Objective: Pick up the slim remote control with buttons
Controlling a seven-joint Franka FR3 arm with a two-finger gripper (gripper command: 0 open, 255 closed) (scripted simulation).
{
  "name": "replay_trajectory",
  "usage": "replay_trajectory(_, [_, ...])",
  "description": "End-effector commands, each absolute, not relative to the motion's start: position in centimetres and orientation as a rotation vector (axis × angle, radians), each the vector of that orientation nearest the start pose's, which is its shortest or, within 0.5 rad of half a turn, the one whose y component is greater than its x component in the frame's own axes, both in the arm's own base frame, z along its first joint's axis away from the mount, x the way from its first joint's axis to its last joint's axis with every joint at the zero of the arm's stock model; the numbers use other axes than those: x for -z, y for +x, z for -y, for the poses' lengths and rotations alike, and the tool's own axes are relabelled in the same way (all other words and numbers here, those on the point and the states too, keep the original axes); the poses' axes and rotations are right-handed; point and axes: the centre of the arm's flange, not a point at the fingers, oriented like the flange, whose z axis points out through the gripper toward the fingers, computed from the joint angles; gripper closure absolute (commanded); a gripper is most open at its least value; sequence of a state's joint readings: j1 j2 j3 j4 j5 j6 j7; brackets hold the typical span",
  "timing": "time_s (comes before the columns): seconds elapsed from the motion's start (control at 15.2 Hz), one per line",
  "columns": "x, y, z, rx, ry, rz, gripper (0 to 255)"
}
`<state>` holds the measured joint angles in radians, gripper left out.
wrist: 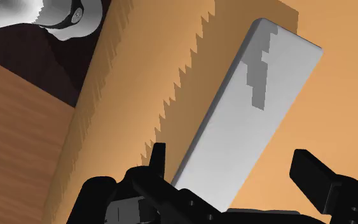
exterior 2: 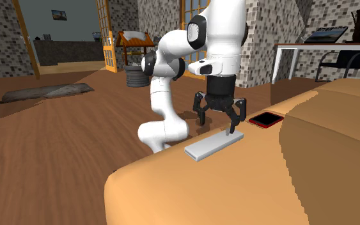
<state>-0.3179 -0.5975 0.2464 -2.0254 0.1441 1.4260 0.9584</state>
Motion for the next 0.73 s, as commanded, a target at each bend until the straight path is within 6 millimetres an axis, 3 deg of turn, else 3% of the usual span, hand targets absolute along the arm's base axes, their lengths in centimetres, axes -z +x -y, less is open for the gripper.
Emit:
replay_trajectory(0.0, [-65.7,36.8,-2.1,-0.037,-2.564,-1.826,0])
replay_trajectory(0.53, [-62.3,36.8,-2.1,-0.037,-2.564,-1.826,0])
replay_trajectory(0.59, [-62.2,36.8,-2.1,-0.037,-2.564,-1.826,255])
replay_trajectory(0.66, [-62.2,36.8,-2.0,-0.037,-2.564,-1.826,255])
